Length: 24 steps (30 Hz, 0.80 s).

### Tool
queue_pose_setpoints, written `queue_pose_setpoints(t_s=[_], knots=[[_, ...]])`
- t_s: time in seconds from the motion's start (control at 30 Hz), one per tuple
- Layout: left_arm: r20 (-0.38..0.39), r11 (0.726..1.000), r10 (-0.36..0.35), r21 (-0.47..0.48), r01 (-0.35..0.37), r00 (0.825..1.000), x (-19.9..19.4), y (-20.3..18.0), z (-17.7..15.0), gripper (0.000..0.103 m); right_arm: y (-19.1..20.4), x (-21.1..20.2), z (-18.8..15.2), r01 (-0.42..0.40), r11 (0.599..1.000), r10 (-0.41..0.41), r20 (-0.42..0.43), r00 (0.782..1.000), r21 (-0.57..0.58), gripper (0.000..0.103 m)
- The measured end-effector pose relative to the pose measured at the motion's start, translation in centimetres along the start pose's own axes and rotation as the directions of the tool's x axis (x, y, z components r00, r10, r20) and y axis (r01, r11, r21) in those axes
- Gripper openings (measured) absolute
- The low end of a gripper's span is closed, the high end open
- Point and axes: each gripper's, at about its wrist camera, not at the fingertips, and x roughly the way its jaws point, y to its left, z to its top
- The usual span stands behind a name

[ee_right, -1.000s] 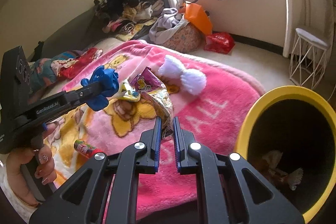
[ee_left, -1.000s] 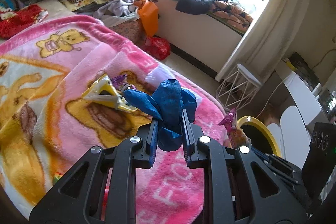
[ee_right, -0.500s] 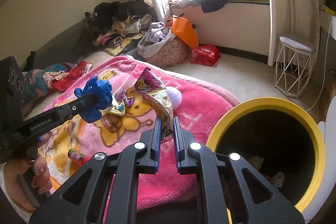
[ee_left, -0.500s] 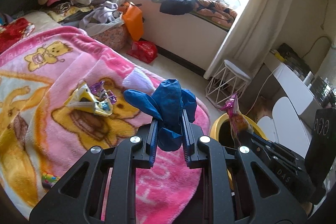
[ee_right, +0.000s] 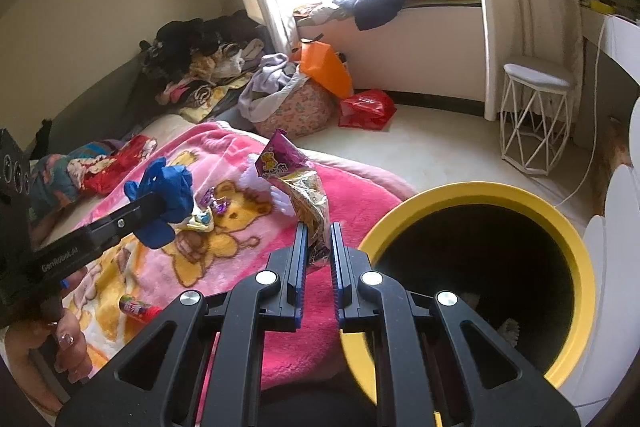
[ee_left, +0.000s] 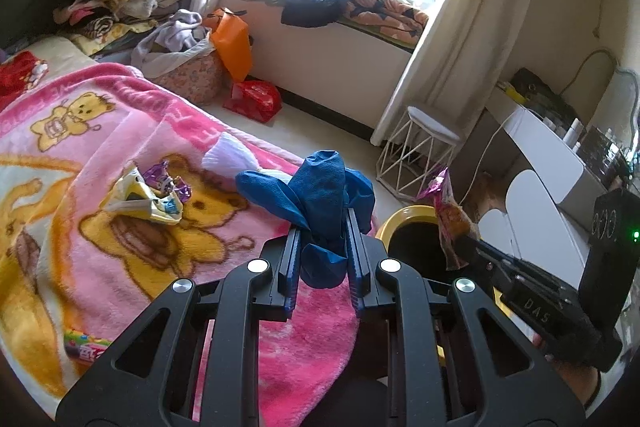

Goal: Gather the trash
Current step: 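Lift the glove and wrapper and carry both over the yellow bin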

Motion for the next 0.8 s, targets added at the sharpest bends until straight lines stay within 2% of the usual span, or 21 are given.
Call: queue_pose_setpoints(t_s=[0.8], knots=[[-0.027, 0.992, -0.093, 0.088, 0.095, 0.995, 1.3, -5.3, -1.0, 0.015, -5.2, -2.3, -0.9, 0.093, 0.989, -0.098, 0.037, 0.995, 0.114, 0.011]])
